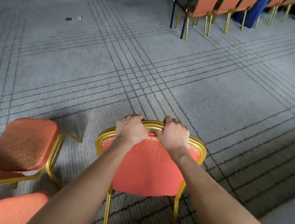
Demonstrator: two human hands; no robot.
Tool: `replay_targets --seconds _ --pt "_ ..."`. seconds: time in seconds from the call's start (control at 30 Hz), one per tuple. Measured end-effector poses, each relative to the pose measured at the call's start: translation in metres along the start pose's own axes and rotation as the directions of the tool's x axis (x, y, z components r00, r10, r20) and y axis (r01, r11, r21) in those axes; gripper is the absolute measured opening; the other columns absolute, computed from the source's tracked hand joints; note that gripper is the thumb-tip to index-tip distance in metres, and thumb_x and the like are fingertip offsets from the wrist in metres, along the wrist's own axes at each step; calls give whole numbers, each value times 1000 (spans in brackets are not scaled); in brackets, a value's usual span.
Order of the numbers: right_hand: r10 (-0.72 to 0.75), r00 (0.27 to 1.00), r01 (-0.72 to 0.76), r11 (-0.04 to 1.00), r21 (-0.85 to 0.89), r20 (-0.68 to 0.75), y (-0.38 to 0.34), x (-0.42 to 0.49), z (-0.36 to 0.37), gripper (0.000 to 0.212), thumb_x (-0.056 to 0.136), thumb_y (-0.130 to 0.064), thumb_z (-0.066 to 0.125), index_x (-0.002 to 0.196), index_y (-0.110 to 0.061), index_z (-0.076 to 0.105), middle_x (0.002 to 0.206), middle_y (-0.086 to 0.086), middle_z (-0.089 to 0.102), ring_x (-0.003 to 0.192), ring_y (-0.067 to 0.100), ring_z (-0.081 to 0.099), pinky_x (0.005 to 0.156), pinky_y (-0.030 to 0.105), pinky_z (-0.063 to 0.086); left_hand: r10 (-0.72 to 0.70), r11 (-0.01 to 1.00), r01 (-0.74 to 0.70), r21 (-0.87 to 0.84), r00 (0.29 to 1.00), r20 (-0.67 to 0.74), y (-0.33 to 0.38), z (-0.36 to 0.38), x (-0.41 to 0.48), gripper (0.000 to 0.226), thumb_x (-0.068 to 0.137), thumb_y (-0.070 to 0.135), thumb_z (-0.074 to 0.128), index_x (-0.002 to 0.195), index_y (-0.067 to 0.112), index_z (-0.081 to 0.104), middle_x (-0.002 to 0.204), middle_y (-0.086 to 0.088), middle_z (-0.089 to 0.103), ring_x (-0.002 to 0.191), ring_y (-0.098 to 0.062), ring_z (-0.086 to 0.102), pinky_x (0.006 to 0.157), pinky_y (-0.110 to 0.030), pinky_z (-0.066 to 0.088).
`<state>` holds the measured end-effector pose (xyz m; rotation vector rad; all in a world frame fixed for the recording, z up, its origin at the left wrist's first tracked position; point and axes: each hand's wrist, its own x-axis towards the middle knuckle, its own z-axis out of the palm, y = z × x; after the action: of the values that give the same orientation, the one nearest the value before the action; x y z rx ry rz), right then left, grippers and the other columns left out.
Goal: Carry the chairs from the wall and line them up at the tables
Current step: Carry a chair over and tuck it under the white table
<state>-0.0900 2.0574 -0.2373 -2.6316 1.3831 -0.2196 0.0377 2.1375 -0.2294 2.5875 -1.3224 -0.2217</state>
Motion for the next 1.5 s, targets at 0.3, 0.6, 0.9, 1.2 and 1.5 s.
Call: replay_targets --seconds 0.3,0.6,0.9,1.2,1.5 --pt "-72 996 77 993 90 -58 19 -23 4 33 89 -52 59 92 -20 54 91 4 70 86 30 68 67 35 46 41 999 -40 11 997 -70 -2 12 -22 30 82 51 57 76 22 61 73 2 69 73 -26 67 68 -32 47" --pt "-23 991 31 998 61 -133 12 -40 13 34 80 -50 63 75 -23 44 69 4 67 63 32 67 54 28 35 71 997 -69 22 990 -121 -10 17 -42 27 70 46 63 68 20 54 65 0 69 63 -28 67 61 -29 51" --pt "-23 960 58 991 118 -279 15 5 24 41 65 -47 69 60 -25 36 47 -3 52 40 26 54 47 21 24 77 996 -89 -29 956 -283 -13 26 1 37 51 39 75 53 19 45 48 1 58 41 -25 53 49 -22 31" --pt "-12 956 75 975 207 -292 22 107 36 33 62 -53 54 61 -24 38 52 1 57 47 31 58 47 26 38 -20 998 6 -59 968 -252 -2 28 101 45 56 41 74 53 22 33 48 14 33 44 -18 37 55 -24 30" --pt "-45 997 55 988 146 -68 22 193 28 35 66 -56 60 71 -24 48 70 1 69 69 31 68 59 32 38 -54 998 50 -45 994 -90 3 9 181 33 57 54 48 51 24 36 60 1 61 64 -29 62 63 -33 48"
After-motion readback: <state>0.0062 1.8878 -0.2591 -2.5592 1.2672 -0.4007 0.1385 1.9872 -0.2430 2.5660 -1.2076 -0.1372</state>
